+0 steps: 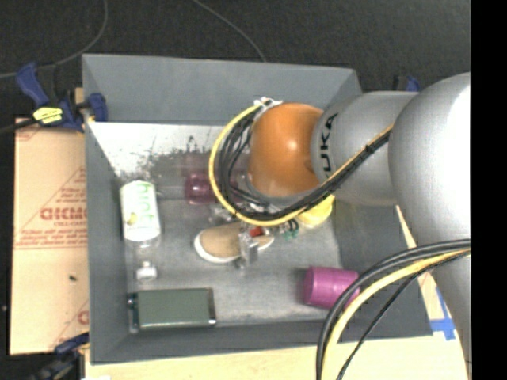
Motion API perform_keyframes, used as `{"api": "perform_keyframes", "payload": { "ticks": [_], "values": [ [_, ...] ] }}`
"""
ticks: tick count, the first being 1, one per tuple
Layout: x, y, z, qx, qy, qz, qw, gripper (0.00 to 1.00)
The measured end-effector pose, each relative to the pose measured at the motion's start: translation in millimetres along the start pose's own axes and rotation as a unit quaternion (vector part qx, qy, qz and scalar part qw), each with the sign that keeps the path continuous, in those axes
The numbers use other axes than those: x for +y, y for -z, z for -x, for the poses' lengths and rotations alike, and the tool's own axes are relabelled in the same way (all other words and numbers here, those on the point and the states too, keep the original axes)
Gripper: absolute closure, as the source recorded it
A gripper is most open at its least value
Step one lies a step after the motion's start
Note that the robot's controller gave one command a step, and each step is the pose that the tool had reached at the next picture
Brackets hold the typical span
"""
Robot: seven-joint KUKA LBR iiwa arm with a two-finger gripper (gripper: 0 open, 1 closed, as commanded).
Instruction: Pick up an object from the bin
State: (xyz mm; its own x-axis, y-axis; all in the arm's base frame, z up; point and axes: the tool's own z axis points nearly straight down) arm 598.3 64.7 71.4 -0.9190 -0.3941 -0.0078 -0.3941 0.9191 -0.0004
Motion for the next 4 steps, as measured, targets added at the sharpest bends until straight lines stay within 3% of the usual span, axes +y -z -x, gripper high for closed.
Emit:
{"api": "perform_keyframes", "payload": {
  "ticks": [2, 4],
  "values": [
    [0.6, 9.8, -1.7, 0.0014, 0.0, 0.0, 1.0, 1.0],
    [-0.5, 42.8, 0.0, -0.0012, 0.0, -0.001, 1.0, 1.0]
  ]
}}
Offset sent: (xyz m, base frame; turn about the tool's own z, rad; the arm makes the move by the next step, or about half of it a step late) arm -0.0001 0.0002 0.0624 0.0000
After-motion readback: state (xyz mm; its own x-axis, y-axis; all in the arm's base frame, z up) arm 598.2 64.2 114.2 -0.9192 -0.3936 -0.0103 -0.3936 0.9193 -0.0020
